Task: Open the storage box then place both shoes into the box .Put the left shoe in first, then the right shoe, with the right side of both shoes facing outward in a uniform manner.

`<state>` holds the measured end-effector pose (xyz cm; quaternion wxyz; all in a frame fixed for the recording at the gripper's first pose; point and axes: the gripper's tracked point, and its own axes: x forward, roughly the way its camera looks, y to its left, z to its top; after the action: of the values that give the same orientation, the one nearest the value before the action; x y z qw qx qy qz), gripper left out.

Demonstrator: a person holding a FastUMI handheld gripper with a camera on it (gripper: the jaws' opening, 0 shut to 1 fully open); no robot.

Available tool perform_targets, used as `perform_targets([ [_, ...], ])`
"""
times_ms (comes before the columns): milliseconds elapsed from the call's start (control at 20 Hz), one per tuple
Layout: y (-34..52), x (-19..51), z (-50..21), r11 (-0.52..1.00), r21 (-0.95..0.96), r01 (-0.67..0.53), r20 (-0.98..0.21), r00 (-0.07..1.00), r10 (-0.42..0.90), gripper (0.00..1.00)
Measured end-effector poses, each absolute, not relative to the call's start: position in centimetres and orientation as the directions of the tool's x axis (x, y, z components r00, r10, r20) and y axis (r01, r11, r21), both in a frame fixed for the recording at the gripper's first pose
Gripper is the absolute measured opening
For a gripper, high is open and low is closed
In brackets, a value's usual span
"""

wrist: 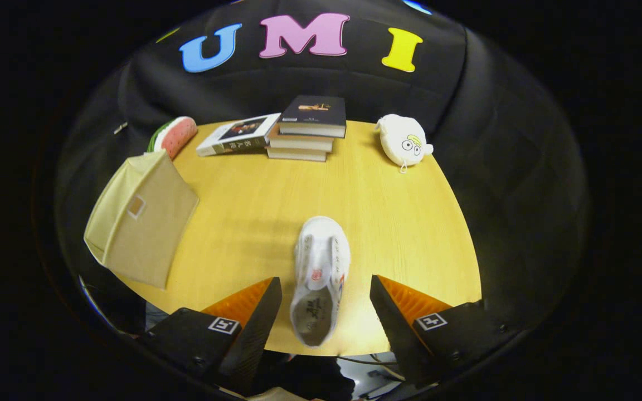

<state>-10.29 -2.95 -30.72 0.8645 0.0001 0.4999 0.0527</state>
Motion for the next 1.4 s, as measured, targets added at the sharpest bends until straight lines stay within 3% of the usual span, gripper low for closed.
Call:
perform_targets([
  [150, -4.2, -11.1, -33.9, 0.992, -0.003, -0.126, -0.887, 0.458, 0.055, 0.95],
  [400, -5.4, -10.6, -38.0, 0.997, -0.026, -0.076, -0.909, 0.417, 0.008, 0.93],
  [700, -3.9, -7.6, -39.2, 0.999, 0.040, 0.007, -0.883, 0.468, 0.032, 0.83],
  [800, -4.1, -6.1, -39.1, 1.000, 0.011, 0.023, -0.858, 0.514, -0.003, 0.74],
  [950, -3.4, -5.9, -41.2, 0.999, 0.011, 0.053, -0.876, 0.481, -0.016, 0.52],
  [1150, -3.5, -6.6, -41.5, 0.996, -0.081, 0.031, -0.883, 0.461, -0.086, 0.11],
  [1400, -3.5, -7.0, -40.8, 0.983, 0.085, 0.162, -0.910, 0.414, 0.010, 0.06],
])
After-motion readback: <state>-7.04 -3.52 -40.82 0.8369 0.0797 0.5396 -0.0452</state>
